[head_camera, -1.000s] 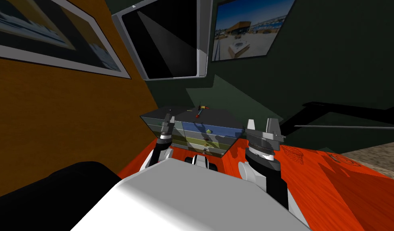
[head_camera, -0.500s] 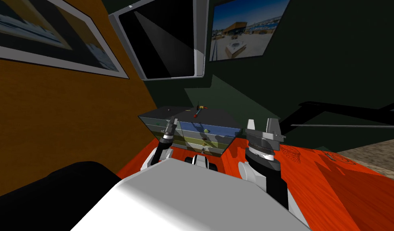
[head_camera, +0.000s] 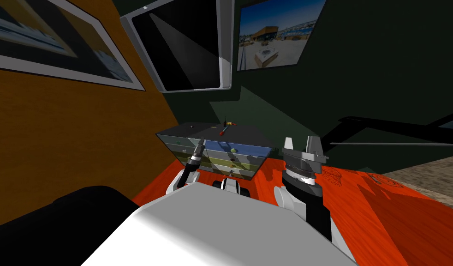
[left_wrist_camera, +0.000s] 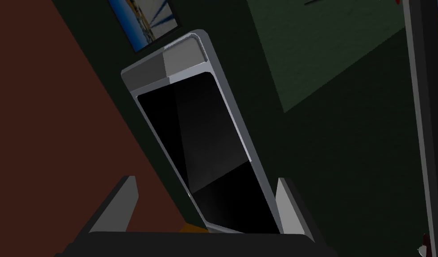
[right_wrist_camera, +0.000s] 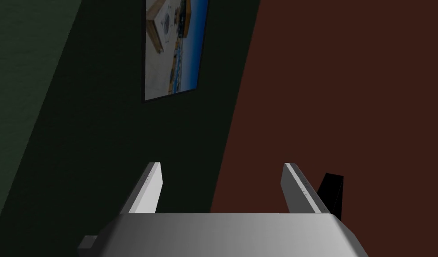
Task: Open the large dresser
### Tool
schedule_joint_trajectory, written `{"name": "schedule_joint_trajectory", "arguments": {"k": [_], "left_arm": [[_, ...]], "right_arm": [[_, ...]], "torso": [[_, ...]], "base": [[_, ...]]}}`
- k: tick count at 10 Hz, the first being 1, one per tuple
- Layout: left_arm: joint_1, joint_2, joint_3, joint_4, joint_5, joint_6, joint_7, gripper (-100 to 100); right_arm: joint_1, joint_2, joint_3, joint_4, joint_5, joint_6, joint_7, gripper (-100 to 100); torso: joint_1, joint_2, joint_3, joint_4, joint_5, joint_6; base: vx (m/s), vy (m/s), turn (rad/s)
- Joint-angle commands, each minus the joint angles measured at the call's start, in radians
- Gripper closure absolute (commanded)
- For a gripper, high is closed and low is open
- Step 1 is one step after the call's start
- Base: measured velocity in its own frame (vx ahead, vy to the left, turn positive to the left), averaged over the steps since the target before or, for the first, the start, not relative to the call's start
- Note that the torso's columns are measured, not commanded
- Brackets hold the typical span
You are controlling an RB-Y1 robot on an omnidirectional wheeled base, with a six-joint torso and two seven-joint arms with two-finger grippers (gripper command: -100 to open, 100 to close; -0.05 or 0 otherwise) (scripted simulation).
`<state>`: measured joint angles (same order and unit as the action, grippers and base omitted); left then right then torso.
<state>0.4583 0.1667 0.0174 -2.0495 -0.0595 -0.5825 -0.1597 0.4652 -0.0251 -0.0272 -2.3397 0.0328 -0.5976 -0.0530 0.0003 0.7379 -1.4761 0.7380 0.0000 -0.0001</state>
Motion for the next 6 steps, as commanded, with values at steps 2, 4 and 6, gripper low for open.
{"name": "schedule_joint_trajectory", "arguments": {"k": [2,4,6], "left_arm": [[-0.021,0.001,-0.006,0.091,-0.008,-0.007,-0.004,-100],[-0.033,0.000,-0.008,0.134,-0.012,-0.008,-0.006,-100],[-0.044,-0.001,-0.010,0.175,-0.015,-0.009,-0.007,-100]], "right_arm": [[0.000,0.000,0.000,0.000,0.000,0.000,0.000,0],[0.000,0.000,0.000,0.000,0.000,0.000,0.000,0],[0.000,0.000,0.000,0.000,0.000,0.000,0.000,0]], "torso": [[-0.001,0.001,0.001,0.000,0.000,0.000],[0.000,0.000,0.000,0.000,0.000,0.000],[0.000,0.000,0.000,0.000,0.000,0.000]], "base": [[-0.008,-0.080,-0.010],[0.004,-0.071,-0.011],[0.008,-0.068,-0.007]]}}
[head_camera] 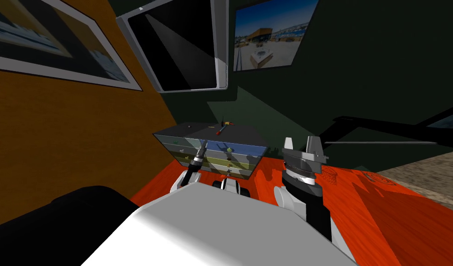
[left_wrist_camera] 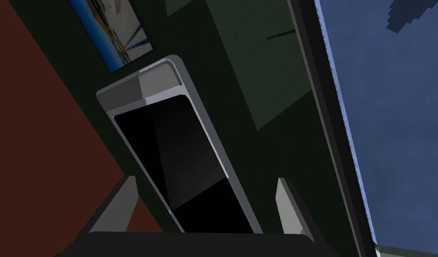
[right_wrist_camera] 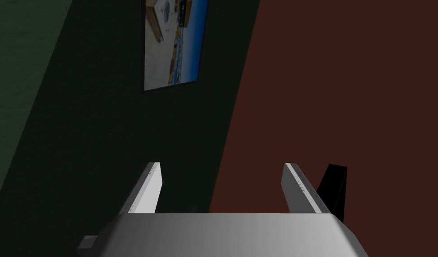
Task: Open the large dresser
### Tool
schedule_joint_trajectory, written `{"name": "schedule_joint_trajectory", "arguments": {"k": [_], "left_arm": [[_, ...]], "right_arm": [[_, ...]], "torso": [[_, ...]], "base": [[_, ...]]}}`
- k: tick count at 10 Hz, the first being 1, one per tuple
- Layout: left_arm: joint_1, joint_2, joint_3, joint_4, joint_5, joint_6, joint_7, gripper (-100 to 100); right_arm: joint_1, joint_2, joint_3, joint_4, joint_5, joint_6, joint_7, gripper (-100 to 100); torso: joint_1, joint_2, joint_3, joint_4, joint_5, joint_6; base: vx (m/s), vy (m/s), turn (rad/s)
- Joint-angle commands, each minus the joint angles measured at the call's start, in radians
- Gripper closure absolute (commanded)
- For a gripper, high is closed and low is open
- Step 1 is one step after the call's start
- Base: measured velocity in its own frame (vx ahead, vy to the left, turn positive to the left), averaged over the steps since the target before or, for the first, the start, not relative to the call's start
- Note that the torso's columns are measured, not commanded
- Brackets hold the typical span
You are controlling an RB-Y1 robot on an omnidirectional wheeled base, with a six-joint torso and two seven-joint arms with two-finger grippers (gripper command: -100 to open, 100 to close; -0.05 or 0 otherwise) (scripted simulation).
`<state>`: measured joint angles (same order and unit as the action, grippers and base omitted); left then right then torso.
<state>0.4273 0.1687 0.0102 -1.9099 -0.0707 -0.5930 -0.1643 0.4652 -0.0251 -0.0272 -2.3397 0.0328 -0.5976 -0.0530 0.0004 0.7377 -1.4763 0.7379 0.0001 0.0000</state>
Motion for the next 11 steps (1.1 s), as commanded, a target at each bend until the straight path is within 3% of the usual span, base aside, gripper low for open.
{"name": "schedule_joint_trajectory", "arguments": {"k": [1,11], "left_arm": [[-0.019,-0.004,-0.004,0.056,-0.006,0.001,-0.004,-100],[-0.083,-0.011,-0.014,0.286,-0.025,-0.007,-0.013,-100]], "right_arm": [[0.000,0.000,0.000,0.000,0.000,0.000,0.000,0],[0.000,0.000,0.000,0.000,0.000,0.000,0.000,0]], "torso": [[0.000,0.000,0.000,0.000,0.000,0.000],[-0.002,0.000,0.000,0.000,0.000,0.000]], "base": [[0.004,-0.066,-0.011],[0.003,-0.073,-0.011]]}}
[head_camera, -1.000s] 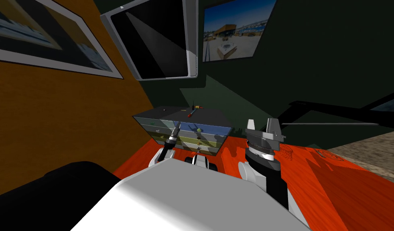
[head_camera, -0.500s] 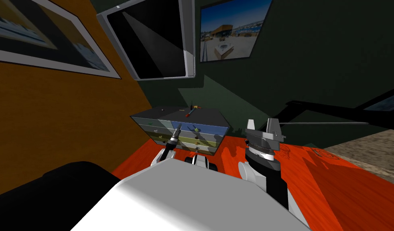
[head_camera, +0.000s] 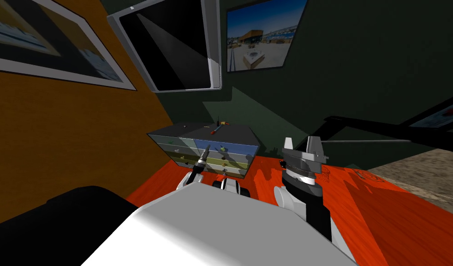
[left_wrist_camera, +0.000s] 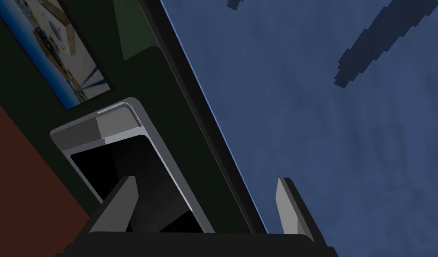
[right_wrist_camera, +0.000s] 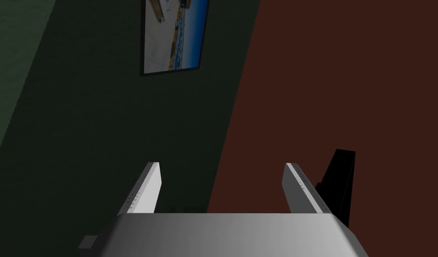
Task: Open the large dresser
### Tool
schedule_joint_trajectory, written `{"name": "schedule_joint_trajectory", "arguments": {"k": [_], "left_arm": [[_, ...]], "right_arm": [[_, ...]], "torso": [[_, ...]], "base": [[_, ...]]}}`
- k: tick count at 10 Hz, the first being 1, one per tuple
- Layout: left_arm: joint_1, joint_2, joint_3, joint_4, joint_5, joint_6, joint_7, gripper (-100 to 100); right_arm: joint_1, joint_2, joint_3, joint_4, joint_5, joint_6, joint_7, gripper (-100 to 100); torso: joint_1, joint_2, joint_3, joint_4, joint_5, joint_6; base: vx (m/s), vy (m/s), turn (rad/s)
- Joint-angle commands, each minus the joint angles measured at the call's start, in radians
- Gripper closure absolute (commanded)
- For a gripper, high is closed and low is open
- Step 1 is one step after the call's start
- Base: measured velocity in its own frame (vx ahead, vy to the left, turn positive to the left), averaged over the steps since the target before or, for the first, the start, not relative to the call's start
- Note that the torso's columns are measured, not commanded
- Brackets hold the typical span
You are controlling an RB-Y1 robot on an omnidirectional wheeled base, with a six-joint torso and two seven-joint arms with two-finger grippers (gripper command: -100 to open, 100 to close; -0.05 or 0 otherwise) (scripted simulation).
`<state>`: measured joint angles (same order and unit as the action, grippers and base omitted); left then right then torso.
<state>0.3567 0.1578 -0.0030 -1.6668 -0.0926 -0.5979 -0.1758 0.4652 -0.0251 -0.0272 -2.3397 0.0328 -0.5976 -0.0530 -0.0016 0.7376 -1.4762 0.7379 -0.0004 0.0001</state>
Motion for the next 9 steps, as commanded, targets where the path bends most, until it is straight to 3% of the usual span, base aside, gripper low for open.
{"name": "schedule_joint_trajectory", "arguments": {"k": [1,5,9], "left_arm": [[-0.020,-0.003,-0.002,0.069,-0.005,-0.003,-0.003,-100],[-0.048,-0.031,-0.007,0.171,-0.014,-0.008,-0.008,-100],[-0.069,-0.107,-0.011,0.245,-0.021,-0.012,-0.011,-100]], "right_arm": [[0.000,0.000,0.000,0.000,0.000,0.000,0.000,0],[0.000,0.000,0.000,0.000,0.000,0.000,0.000,0],[0.000,0.000,0.000,0.000,0.000,0.000,0.000,0]], "torso": [[0.001,0.001,0.000,0.000,0.000,0.000],[0.001,0.000,0.000,0.000,0.000,0.000],[0.003,0.001,0.000,0.000,0.001,0.000]], "base": [[-0.001,-0.089,-0.012],[0.008,-0.091,-0.012],[0.002,-0.064,-0.010]]}}
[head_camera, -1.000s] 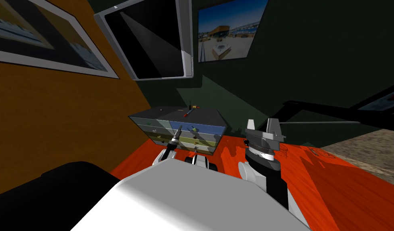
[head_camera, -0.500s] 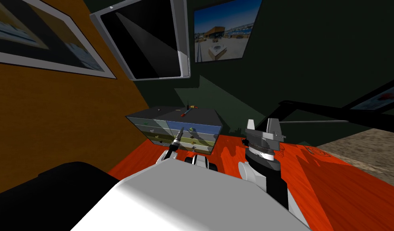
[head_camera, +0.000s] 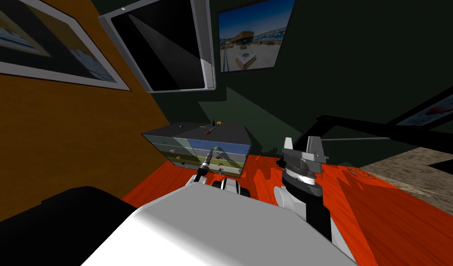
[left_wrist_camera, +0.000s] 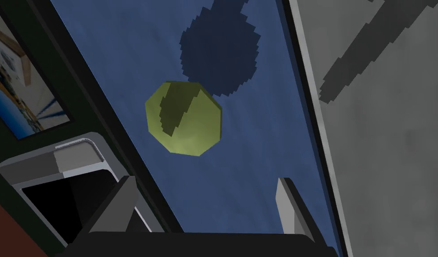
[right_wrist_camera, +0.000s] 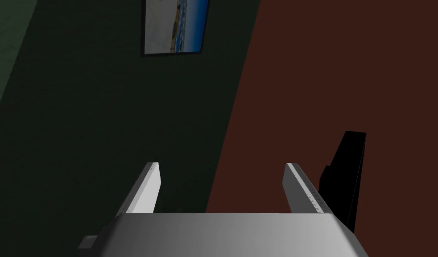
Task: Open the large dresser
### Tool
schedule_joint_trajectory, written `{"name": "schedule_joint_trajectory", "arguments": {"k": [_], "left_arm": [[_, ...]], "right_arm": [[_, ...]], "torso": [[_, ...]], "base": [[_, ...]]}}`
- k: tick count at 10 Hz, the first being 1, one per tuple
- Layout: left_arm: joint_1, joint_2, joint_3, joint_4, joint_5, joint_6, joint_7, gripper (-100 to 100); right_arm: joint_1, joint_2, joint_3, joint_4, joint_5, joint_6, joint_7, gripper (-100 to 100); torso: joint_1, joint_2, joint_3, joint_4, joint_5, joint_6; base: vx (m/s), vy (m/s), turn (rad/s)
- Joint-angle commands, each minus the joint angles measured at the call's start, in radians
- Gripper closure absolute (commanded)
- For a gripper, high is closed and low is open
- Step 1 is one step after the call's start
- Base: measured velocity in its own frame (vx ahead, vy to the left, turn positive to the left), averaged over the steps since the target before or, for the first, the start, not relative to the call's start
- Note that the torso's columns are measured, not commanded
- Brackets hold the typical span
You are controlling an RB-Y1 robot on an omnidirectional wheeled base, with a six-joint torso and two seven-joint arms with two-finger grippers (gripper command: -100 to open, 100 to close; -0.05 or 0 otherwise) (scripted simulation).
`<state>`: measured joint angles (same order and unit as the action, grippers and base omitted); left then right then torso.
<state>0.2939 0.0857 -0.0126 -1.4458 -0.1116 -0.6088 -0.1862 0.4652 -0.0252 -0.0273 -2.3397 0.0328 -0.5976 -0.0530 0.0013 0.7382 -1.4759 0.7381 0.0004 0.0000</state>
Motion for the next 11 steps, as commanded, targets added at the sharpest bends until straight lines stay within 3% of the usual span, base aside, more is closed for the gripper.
{"name": "schedule_joint_trajectory", "arguments": {"k": [1,3,6,7,8,9,10,11], "left_arm": [[-0.009,-0.060,-0.002,0.034,-0.003,-0.002,-0.001,-100],[-0.012,-0.098,-0.002,0.045,-0.004,-0.002,-0.002,-100],[-0.024,-0.092,-0.001,0.009,-0.006,0.043,-0.004,-100],[-0.019,-0.094,-0.003,0.018,-0.006,0.028,-0.005,-100],[-0.013,-0.092,-0.003,0.039,-0.005,0.003,-0.004,100],[-0.016,-0.091,-0.003,0.026,-0.005,0.020,-0.003,100],[-0.014,-0.052,-0.003,0.028,-0.005,0.028,-0.001,-100],[-0.016,-0.026,-0.004,0.025,-0.006,0.035,0.000,-100]], "right_arm": [[0.000,0.000,0.000,0.000,0.000,0.000,0.000,0],[0.000,0.000,0.000,0.000,0.000,0.000,0.000,0],[0.000,0.000,0.000,0.000,0.000,0.000,0.000,0],[0.000,0.000,0.000,0.000,0.000,0.000,0.000,0],[0.000,0.000,0.000,0.000,0.000,0.000,0.000,0],[0.000,0.000,0.000,0.000,0.000,0.000,0.000,0],[0.000,0.000,0.000,0.000,0.000,0.000,0.000,0],[0.000,0.000,0.000,0.000,0.000,0.000,0.000,0]], "torso": [[-0.001,0.000,0.000,0.000,0.000,0.000],[-0.001,0.000,0.000,0.000,0.000,0.000],[0.000,-0.002,-0.001,0.000,0.000,0.000],[-0.001,-0.003,-0.002,-0.001,0.000,0.000],[-0.001,0.000,0.000,0.000,0.000,0.000],[-0.001,0.004,0.003,0.001,0.000,0.000],[-0.003,0.004,0.002,0.004,-0.002,0.001],[-0.003,0.002,0.001,0.002,-0.001,0.001]], "base": [[0.006,-0.045,-0.005],[0.002,-0.032,-0.002],[0.039,-0.005,-0.007],[0.032,0.003,-0.002],[-0.040,0.007,0.015],[-0.032,0.004,0.012],[-0.008,0.007,-0.007],[-0.012,0.013,-0.012]]}}
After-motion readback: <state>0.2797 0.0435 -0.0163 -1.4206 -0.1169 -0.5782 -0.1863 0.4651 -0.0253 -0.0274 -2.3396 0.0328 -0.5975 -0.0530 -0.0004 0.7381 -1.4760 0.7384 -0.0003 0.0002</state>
